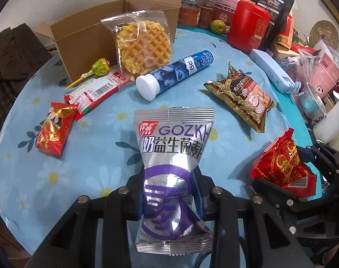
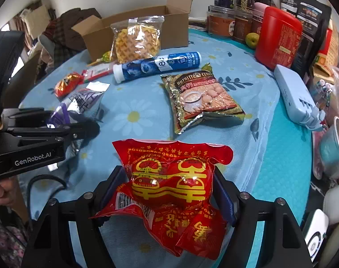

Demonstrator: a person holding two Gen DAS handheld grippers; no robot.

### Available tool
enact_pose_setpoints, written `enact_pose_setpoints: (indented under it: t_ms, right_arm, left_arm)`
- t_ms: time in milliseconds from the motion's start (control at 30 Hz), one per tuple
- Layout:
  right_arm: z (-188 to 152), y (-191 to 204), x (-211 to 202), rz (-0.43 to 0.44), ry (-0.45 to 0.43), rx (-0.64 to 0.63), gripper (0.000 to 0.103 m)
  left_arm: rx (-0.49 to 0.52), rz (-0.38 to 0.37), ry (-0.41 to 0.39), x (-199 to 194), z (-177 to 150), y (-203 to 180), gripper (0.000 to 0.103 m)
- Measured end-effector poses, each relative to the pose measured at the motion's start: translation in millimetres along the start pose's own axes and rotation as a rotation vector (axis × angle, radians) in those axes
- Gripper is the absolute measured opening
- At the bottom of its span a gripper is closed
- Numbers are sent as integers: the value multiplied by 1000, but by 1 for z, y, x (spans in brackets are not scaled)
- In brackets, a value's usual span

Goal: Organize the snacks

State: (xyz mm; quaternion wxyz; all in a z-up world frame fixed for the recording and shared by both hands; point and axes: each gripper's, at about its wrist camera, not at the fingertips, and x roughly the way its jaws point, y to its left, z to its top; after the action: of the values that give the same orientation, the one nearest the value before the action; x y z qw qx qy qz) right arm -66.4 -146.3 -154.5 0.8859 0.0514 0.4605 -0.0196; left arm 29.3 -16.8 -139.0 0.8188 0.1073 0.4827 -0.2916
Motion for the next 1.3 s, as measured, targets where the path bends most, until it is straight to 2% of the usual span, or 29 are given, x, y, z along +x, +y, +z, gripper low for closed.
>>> enact_pose_setpoints:
  t_ms: [433, 967, 1300]
  right_arm:
    - [7, 6, -16, 54, -49, -19, 76]
    - [45, 42, -33, 155, -141, -150, 76]
    - [81, 52, -47, 176, -215, -208, 76]
  left_arm:
    - [-39, -1, -31, -26, -10, 7, 32]
    - [-119, 55, -182, -75, -2, 29, 32]
    - [-140, 71, -274, -97, 24, 40, 32]
